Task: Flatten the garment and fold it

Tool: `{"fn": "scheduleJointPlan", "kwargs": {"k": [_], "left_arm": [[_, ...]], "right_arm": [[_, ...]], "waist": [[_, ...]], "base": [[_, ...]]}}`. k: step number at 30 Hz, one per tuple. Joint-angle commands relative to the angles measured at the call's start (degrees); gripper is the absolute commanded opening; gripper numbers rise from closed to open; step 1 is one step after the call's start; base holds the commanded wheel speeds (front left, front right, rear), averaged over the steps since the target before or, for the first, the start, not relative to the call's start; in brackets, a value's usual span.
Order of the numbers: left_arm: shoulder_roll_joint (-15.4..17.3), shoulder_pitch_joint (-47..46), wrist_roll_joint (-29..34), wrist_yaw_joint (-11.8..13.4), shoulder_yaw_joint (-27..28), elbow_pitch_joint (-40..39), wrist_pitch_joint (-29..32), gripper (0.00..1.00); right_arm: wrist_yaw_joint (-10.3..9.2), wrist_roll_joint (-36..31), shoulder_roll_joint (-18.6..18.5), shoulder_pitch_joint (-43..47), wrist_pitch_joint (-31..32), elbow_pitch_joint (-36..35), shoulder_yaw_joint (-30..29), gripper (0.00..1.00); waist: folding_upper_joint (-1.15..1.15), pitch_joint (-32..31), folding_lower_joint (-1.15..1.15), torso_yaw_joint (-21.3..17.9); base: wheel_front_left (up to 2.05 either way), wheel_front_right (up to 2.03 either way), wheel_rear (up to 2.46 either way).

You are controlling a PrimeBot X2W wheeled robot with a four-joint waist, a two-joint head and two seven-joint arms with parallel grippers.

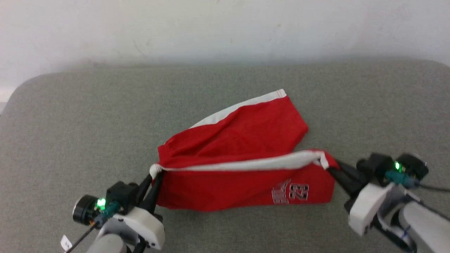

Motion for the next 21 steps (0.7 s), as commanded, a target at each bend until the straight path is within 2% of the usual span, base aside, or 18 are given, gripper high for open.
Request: {"fn": "scheduleJointPlan", "kwargs": {"k": [1, 6, 11, 12, 14, 15, 16, 21], "left_arm": [[-0.6, -2.4, 0.7, -0.5, 1.0, 1.4, -0.4, 0.0], [-2.7, -6.8, 0.9, -0.8, 4.8, 4.2, -0.6, 0.0], [-4.9, -10.8, 2.9, -2.0, 7.8, 5.8, -0.6, 0.0], [-4.9, -10.8, 2.9, -2.0, 7.8, 5.8, -0.6, 0.0], [-6.4, -13.1, 4.1, -2.6, 9.4, 6.3, -0.6, 0.0], [-6.4, -13.1, 4.1, -2.6, 9.4, 6.3, -0.6, 0.0], [-7.4, -14.5, 5.0, -2.8, 10.4, 6.7, -0.6, 0.0], [-10.0, -18.1, 6.6, -4.0, 11.9, 8.6, -0.6, 0.0]], "right_arm": [[-0.12, -0.5, 0.3, -3.7, 0.7, 1.0, -0.1, 0.0], [-0.12, 0.9, -0.2, -13.9, 3.5, 5.0, 2.3, 0.0], [-0.12, 4.3, 0.4, -24.4, 7.0, 10.6, 6.1, 0.0], [-0.12, 4.3, 0.4, -24.4, 7.0, 10.6, 6.1, 0.0], [-0.12, 4.5, 0.8, -31.1, 7.6, 14.3, 8.9, 0.0], [-0.12, 4.5, 0.8, -31.1, 7.6, 14.3, 8.9, 0.0], [-0.12, 4.6, 1.4, -34.9, 8.1, 17.2, 10.7, 0.0], [-0.12, 6.2, 2.9, -43.0, 9.3, 24.9, 14.2, 0.0]], "waist": [[-0.01, 2.7, 0.0, 0.7], [-0.01, 6.3, 0.0, 1.7], [-0.01, 10.7, 0.0, 2.9], [-0.01, 10.7, 0.0, 2.9], [-0.01, 14.0, 0.0, 3.6], [-0.01, 14.0, 0.0, 3.6], [-0.01, 16.2, 0.0, 4.2], [-0.01, 20.9, 0.0, 6.3]], "base": [[0.0, 0.0, 0.0], [0.0, 0.0, 0.0], [0.0, 0.0, 0.0], [0.0, 0.0, 0.0], [0.0, 0.0, 0.0], [0.0, 0.0, 0.0], [0.0, 0.0, 0.0], [0.0, 0.0, 0.0]]}}
